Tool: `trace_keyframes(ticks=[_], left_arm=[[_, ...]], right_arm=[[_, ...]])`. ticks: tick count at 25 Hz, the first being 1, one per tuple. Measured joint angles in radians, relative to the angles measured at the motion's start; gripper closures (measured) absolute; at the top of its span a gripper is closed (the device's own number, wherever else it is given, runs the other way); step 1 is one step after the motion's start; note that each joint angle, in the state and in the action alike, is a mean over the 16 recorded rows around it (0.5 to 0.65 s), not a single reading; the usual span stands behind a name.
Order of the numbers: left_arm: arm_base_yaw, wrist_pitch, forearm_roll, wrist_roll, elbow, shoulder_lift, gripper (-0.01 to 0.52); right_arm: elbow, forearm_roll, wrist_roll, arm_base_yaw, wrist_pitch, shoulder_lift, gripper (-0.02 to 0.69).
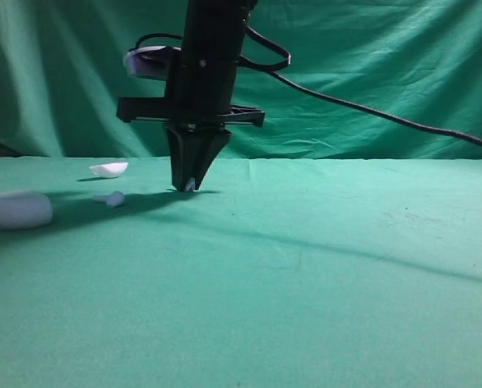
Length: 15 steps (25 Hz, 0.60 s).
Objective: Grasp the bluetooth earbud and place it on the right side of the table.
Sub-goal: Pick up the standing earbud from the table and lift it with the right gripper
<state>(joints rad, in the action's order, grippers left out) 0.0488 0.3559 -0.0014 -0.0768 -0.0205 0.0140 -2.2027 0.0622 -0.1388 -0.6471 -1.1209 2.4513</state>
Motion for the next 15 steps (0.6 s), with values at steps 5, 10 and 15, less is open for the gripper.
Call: trace_keyframes(ticks=[5,10,15], left_arm=[[0.0,0.0,0.0,0.0,0.0,0.0,0.514],[0.0,0.0,0.0,0.0,0.0,0.0,0.514],[0.0,0.0,0.0,0.0,0.0,0.0,0.514]], right_arm=[[-0.024,-0.002,-0.003,0.001,-0.037,-0.017,0.568],[-0.049,-0.015,0.003,0.01,-0.081,-0.086,0.572],[-0.047,-0.05,0.025,0.04,-0.118,-0.214,0.572]])
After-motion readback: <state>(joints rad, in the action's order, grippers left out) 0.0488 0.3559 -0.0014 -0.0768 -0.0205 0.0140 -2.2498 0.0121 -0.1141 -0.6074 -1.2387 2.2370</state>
